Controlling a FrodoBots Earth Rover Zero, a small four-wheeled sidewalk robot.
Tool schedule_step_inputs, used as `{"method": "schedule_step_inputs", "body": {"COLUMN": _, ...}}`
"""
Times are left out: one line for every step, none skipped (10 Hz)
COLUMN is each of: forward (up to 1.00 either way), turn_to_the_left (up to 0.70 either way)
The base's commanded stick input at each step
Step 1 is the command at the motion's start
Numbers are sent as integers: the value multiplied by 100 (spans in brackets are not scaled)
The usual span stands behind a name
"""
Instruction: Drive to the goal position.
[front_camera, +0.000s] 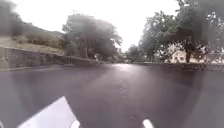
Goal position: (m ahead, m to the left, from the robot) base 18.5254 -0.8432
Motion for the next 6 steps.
{"method": "schedule_step_inputs", "body": {"forward": 100, "turn_to_the_left": 0}}
{"method": "schedule_step_inputs", "body": {"forward": 100, "turn_to_the_left": 0}}
{"method": "schedule_step_inputs", "body": {"forward": 100, "turn_to_the_left": 0}}
{"method": "schedule_step_inputs", "body": {"forward": 100, "turn_to_the_left": -19}}
{"method": "schedule_step_inputs", "body": {"forward": 100, "turn_to_the_left": -40}}
{"method": "schedule_step_inputs", "body": {"forward": 100, "turn_to_the_left": -40}}
